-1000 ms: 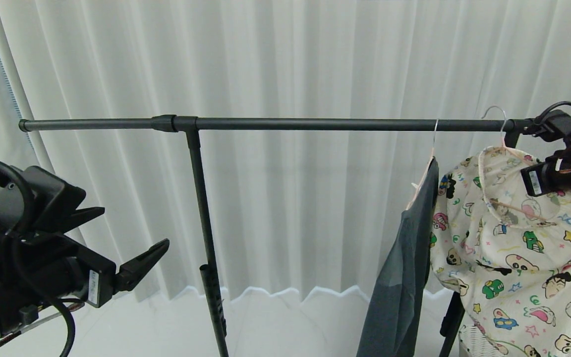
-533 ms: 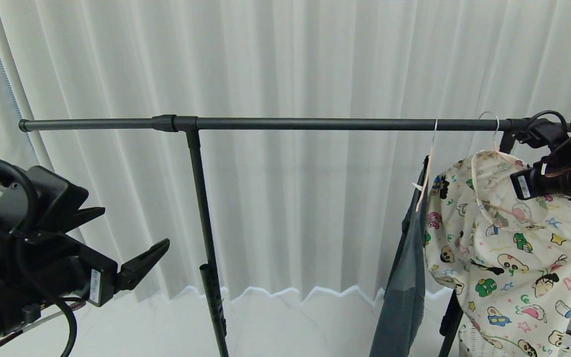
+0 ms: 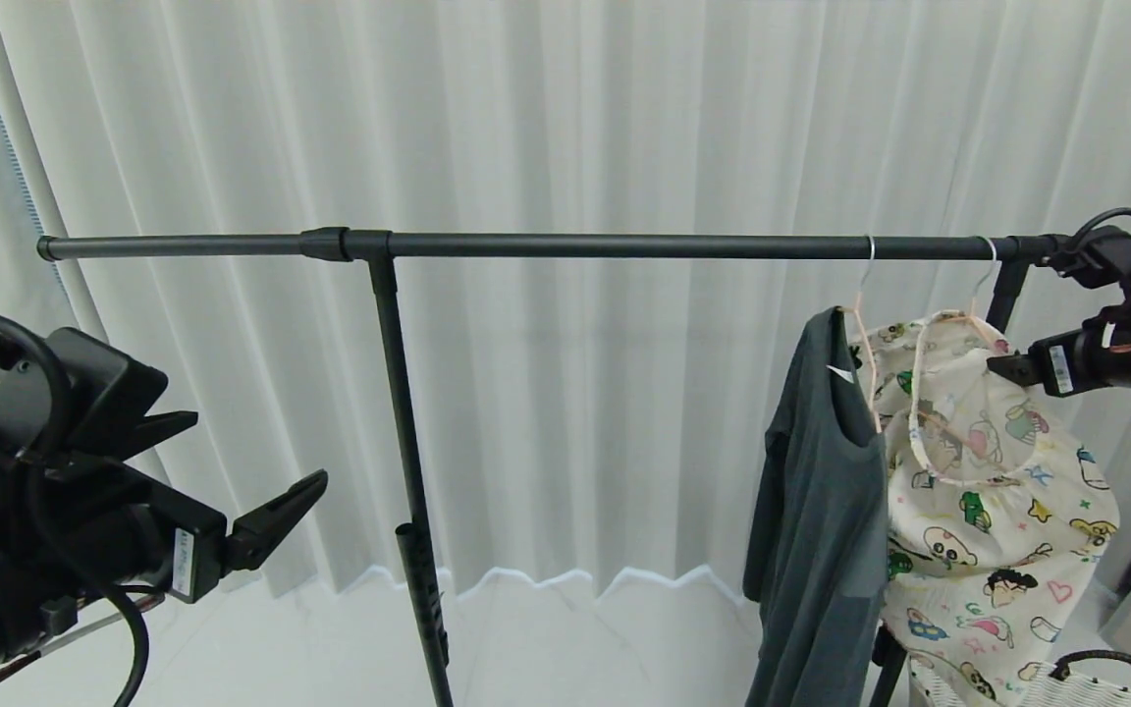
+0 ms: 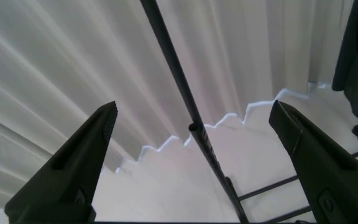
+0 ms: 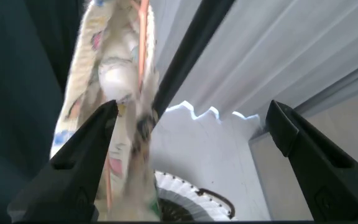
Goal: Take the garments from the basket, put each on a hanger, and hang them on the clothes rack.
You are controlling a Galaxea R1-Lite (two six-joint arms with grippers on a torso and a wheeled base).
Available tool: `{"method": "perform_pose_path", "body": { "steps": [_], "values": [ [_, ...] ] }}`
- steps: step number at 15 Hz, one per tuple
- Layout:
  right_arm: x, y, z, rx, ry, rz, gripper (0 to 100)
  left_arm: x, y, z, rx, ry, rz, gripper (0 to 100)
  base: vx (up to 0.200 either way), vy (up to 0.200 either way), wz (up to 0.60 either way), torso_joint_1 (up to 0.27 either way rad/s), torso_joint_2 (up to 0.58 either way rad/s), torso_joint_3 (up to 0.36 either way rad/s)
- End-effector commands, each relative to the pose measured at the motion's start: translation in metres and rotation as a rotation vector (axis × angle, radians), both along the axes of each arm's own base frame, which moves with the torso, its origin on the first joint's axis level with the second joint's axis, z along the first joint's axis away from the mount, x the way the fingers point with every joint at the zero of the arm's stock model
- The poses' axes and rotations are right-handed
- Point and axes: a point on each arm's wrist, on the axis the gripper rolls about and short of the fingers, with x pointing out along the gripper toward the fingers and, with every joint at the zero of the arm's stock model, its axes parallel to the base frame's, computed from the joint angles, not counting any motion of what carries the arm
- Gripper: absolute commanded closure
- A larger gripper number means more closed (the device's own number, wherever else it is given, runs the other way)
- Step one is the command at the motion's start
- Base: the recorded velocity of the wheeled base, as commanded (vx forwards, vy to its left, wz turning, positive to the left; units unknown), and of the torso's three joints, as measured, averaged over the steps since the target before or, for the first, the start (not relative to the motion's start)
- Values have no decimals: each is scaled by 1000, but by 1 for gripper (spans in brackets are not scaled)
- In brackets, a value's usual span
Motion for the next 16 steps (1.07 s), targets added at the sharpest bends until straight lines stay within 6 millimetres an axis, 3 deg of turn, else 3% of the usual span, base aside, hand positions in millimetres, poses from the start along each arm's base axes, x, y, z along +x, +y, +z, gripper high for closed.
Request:
{"method": "perform_pose_path", "body": {
  "steps": [1,4,5,6,8,10,14,16],
  "values": [
    [-44,3,22,42,-74,22,0,3,10,-2,0,9,67,0,0,0,0,0,0,0],
    [-94,9,38,109,-158,87,0,3,28,-9,-2,33,184,0,0,0,0,0,0,0],
    [-94,9,38,109,-158,87,0,3,28,-9,-2,33,184,0,0,0,0,0,0,0],
    [-128,11,40,118,-202,103,0,0,39,-14,-2,48,255,0,-200,0,0,7,7,2],
    [-153,13,40,115,-236,108,0,-4,43,-17,-16,53,288,0,-200,0,0,10,2,5],
    [-168,15,39,122,-262,142,0,-5,43,-17,-49,55,299,0,-200,0,0,-7,2,7],
    [-175,16,35,106,-310,159,0,-7,43,-17,-53,51,299,0,-200,0,0,-5,4,2],
    [-183,15,17,66,-263,154,0,-12,43,-23,-55,61,302,0,-200,0,0,2,0,5]
  ]
}}
